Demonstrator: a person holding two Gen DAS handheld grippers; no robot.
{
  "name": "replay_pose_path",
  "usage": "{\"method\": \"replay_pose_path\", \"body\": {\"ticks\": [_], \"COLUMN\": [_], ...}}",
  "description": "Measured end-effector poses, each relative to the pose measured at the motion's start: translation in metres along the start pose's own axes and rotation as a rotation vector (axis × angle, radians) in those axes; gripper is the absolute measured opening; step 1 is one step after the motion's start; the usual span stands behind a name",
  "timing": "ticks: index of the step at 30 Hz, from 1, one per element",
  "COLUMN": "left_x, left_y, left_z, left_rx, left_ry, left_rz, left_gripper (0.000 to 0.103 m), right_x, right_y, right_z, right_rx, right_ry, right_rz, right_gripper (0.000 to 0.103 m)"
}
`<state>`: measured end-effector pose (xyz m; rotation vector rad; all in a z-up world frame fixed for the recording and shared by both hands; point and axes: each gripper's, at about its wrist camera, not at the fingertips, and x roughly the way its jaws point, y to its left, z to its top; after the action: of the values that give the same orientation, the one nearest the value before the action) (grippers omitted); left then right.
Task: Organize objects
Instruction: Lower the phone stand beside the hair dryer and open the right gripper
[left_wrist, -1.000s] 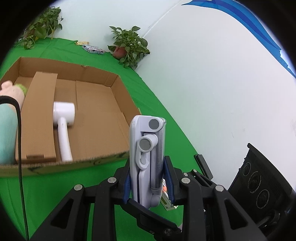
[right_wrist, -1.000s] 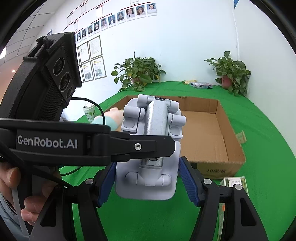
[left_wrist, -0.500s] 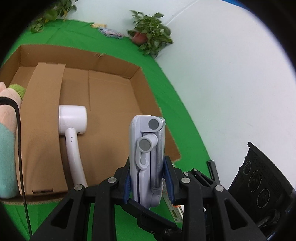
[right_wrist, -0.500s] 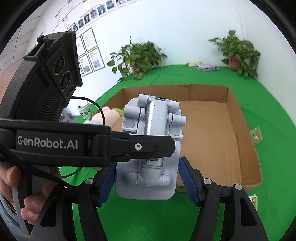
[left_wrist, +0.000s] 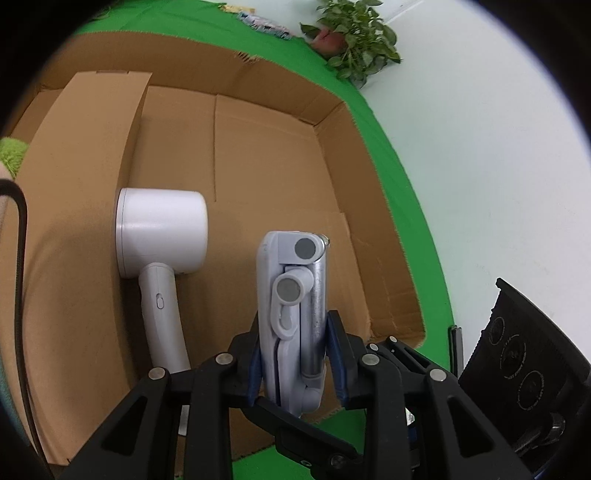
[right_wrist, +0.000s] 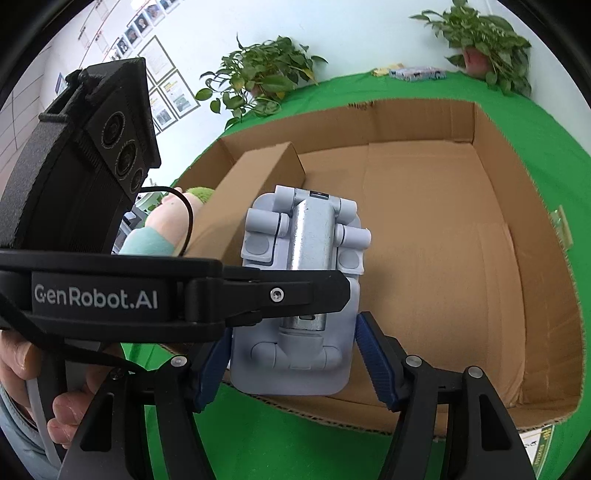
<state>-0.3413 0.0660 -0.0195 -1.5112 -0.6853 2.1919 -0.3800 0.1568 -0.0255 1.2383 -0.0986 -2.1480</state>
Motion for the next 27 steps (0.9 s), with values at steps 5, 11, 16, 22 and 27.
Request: {"method": "replay_pose_path", "body": {"ticks": [5, 11, 16, 22, 27], "left_x": [0.008, -0.003, -0.037, -0.057, -0.062], "left_y": [0.004, 0.004, -0.003, 0.007, 0.015], "left_z": [0.001, 0.004, -0.003, -0.014, -0.015], "left_rx": [-0.011, -0.019, 0.011, 0.008, 0.015], "left_ry": [0.014, 0.032, -0.040, -0.082, -0.095], "left_rz": [0.042, 0.137, 0.149, 0.152, 0.140], "left_gripper": [0.031, 0.033, 0.039, 0.039, 0.039], "right_x": [0.012, 0.019, 0.028, 0.035, 0.034], "right_y": [-0.005, -0.003, 0.002, 0.011, 0.015], "right_z": [-0.005, -0.007, -0.007, -0.007, -0.005], "right_rx": [-0.005, -0.040, -0.055, -0.068, -0.057], "right_ry": [0.024, 0.048, 0.077, 0.110, 0.125], "right_rz": [0.000, -0.034, -0.094, -0.121, -0.109], "right_gripper": [0.063, 0.062, 0.062, 0.049, 0.048]}}
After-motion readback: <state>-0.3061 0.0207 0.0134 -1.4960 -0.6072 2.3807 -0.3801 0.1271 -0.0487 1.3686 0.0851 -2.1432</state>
